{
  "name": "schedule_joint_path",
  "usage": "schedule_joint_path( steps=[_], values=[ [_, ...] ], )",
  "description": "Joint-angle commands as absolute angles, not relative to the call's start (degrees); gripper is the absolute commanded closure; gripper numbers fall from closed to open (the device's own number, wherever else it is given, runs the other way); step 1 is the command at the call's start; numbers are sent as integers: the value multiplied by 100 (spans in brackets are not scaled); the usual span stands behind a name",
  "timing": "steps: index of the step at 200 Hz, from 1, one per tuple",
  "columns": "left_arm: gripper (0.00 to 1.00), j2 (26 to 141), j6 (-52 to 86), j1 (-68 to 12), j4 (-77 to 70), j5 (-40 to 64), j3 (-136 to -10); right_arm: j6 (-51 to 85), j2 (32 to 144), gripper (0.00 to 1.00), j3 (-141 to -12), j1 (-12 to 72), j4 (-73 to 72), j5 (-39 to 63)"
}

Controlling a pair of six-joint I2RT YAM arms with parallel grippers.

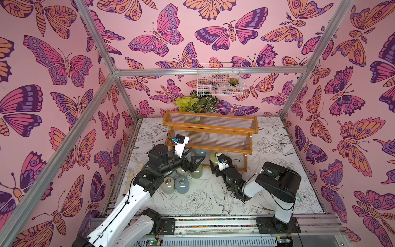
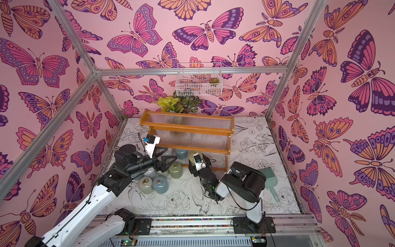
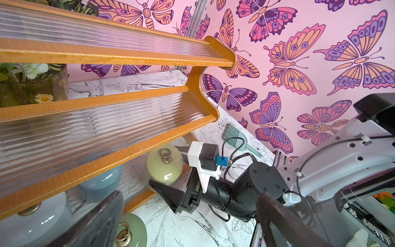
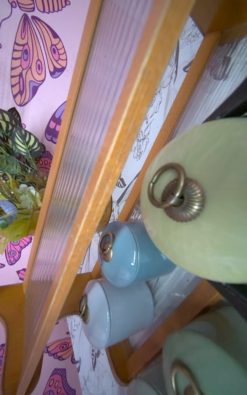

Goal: Remove the tea canisters from the shelf
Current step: Pick up the tea canister from the shelf.

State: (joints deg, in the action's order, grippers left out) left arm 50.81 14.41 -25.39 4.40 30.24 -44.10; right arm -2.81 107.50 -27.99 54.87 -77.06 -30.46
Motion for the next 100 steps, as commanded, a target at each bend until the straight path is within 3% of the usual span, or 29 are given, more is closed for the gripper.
schedule_joint_path(
  steps=[1, 54, 100],
  values=[
    [0, 5115, 1453, -2496, 344, 3119, -4334, -229, 10425, 43, -2733, 5723, -8182, -2893],
    [0, 5134, 1465, -2500, 343, 3118, -4313, -250, 10117, 42, -2358, 6309, -8178, -2726],
    [0, 5142, 1497, -2496, 343, 3103, -4308, 30, 10080, 42, -2268, 6571, -8178, -1691]
  ],
)
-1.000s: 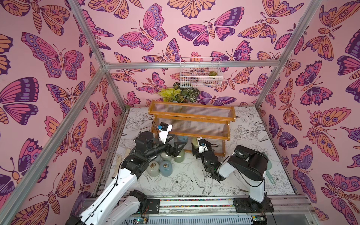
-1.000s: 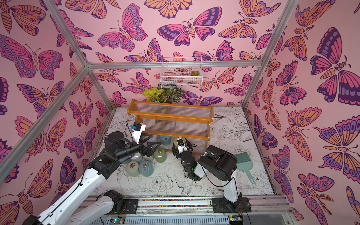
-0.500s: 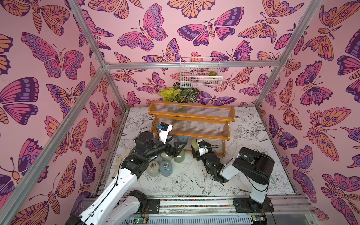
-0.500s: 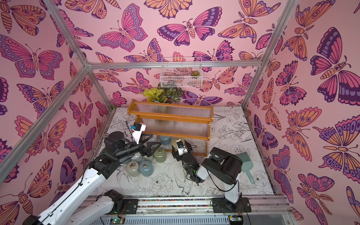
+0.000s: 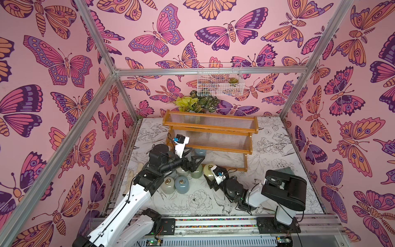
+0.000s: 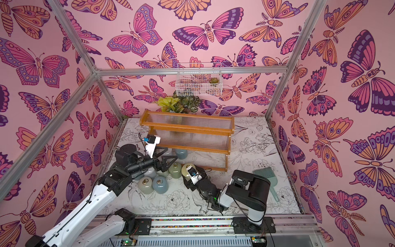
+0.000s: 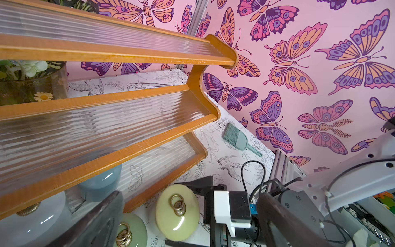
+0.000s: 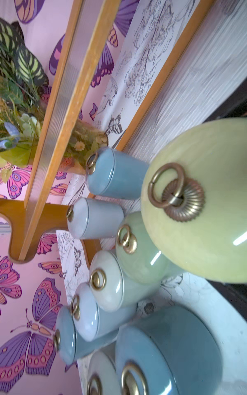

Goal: Remove the tea canisters from the shelf
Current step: Pick up the tea canister from the shelf, then place the tea canister at the center of the board.

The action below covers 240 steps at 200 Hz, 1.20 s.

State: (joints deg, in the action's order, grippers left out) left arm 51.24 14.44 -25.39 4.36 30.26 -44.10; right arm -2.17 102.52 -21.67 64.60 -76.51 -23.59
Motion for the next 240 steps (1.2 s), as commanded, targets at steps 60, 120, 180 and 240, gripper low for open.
schedule_joint_path(
  steps=[60, 120, 180, 240],
  values=[
    [0, 5142, 1533, -2497, 385, 3070, -4340, 409, 10589, 41, -2753, 6657, -8185, -651],
    [0, 5141, 1514, -2496, 456, 3029, -4371, 622, 11017, 40, -3075, 6723, -8183, -225],
    [0, 5172, 1542, -2496, 457, 3048, -4387, 629, 11287, 33, -3138, 6741, -8183, -159],
    [0, 5168, 1549, -2497, 455, 3149, -4383, 459, 10927, 3, -2966, 6746, -8183, -40]
  ],
)
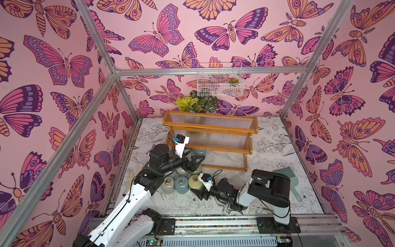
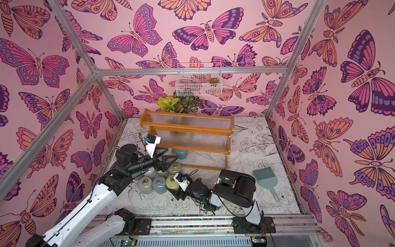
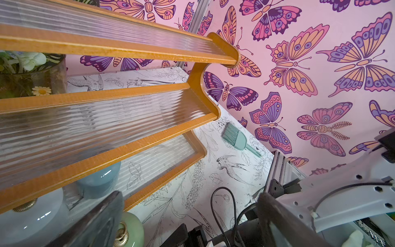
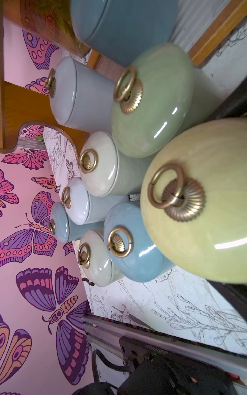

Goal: Remove the tea canisters from the shelf
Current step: Place the tea canister at the center of the board.

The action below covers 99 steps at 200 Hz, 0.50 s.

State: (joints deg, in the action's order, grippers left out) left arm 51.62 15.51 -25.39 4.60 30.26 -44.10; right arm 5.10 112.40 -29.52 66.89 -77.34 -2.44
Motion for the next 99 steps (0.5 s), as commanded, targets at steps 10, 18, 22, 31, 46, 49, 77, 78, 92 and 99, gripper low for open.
schedule_joint_path(
  steps=[10, 18, 22, 31, 46, 49, 77, 78, 92, 99],
  values=[
    [0, 5151, 1549, -2496, 450, 3154, -4364, 436, 10797, 1, -2905, 6746, -8183, -65],
    [0, 5143, 1552, -2496, 456, 3154, -4354, 393, 10677, 1, -2839, 6749, -8178, -85],
    [0, 5142, 1552, -2497, 457, 3155, -4349, 367, 10613, 1, -2819, 6743, -8178, -84],
    [0, 5133, 1555, -2492, 448, 3147, -4338, 320, 10478, 1, -2750, 6741, -8183, -157],
    [0, 5117, 1560, -2490, 444, 3149, -4332, 234, 10234, 1, -2645, 6741, -8177, -313],
    [0, 5111, 1556, -2494, 448, 3155, -4325, 225, 10179, 1, -2626, 6747, -8181, -377],
    [0, 5030, 1556, -2492, 441, 3148, -4324, 322, 9713, 1, -2477, 6732, -8174, -1514],
    [0, 5024, 1556, -2490, 445, 3143, -4320, 333, 9699, 1, -2473, 6728, -8174, -1570],
    [0, 4986, 1556, -2481, 440, 3136, -4308, 371, 9561, 1, -2414, 6645, -8148, -2193],
    [0, 4971, 1563, -2479, 446, 3136, -4306, 407, 9499, 1, -2381, 6570, -8141, -2376]
  ],
)
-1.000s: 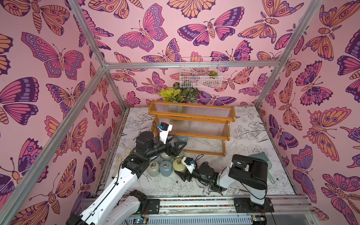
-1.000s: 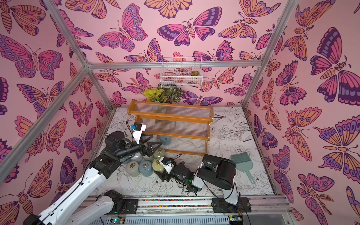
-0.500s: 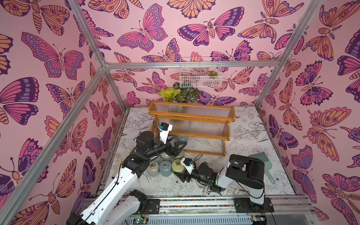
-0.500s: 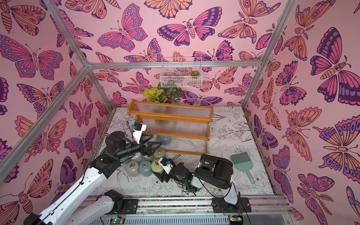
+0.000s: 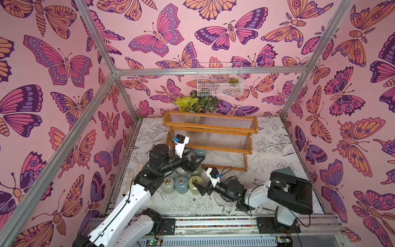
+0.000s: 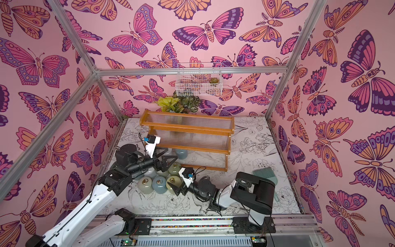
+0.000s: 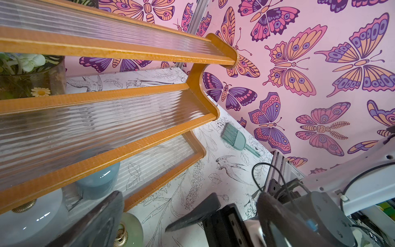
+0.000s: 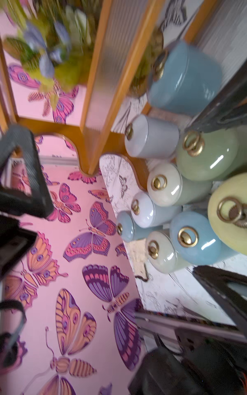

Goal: Remove the tea canisters from the shelf
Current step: Place the tea canister at the center of the board, then pick up the tea canister from the shelf.

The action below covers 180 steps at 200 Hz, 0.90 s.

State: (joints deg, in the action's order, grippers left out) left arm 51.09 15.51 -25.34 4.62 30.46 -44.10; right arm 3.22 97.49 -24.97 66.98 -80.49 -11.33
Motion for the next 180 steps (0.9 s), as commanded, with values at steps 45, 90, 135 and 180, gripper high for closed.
schedule_joint_path(
  steps=[45, 90, 135, 180],
  values=[
    [0, 4922, 1595, -2470, 440, 3155, -4292, 922, 9381, 0, -2303, 5983, -7760, -2759],
    [0, 4939, 1608, -2470, 422, 3167, -4295, 1271, 9875, 3, -2618, 5718, -7649, -2582],
    [0, 4900, 1592, -2467, 412, 3158, -4250, 1328, 10531, 4, -3180, 5649, -7613, -2534],
    [0, 4913, 1560, -2458, 413, 3163, -4221, 1207, 10991, 3, -3820, 5430, -7390, -2348]
  ],
)
